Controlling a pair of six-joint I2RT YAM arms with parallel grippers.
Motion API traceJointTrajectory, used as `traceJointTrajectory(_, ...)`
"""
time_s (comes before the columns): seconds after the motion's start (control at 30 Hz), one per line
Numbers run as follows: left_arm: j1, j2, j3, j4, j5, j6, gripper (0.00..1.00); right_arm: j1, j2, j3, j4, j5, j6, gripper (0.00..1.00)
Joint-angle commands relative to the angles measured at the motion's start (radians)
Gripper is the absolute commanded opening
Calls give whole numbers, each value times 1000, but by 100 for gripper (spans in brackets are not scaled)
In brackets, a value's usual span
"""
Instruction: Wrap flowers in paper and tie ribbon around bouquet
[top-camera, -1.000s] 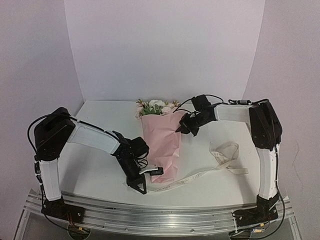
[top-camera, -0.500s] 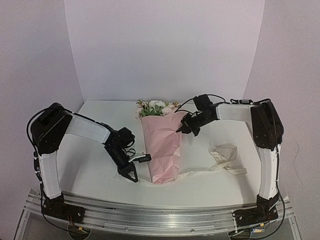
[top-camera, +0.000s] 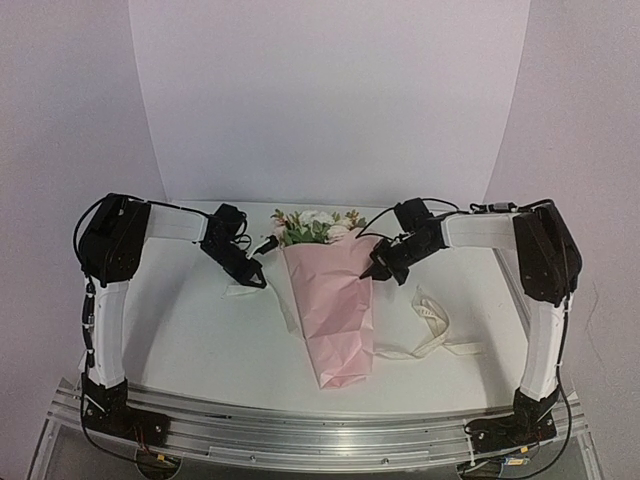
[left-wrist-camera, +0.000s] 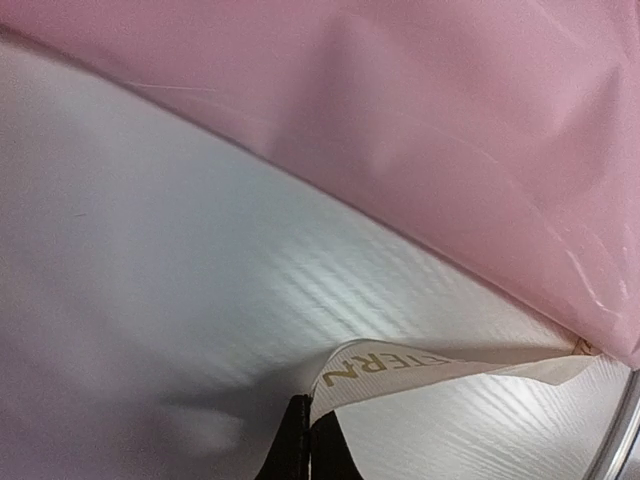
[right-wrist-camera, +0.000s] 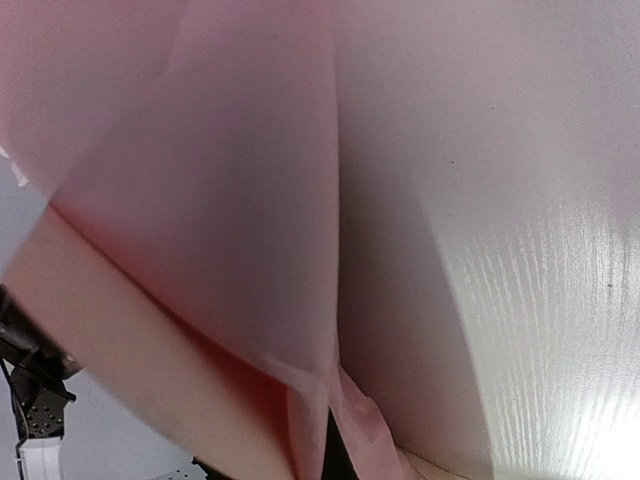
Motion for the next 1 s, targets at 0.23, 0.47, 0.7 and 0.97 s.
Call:
traceJointTrajectory(0.23,176,5,111,82,-248,-76,0,2,-68,-17,-10,-51,-18,0)
traceJointTrajectory(0.47,240,-91,252,30,-191,-83,0,19,-54,-83,-7,-14,-41,0)
traceJointTrajectory(0.7,190,-219,282,-138,-33,17,0,36,16,-70,-4,-4,-72,0)
traceJointTrajectory(0.97,112,-189,725,-337,18,35,0,54,50,-78,6,23,-82,0)
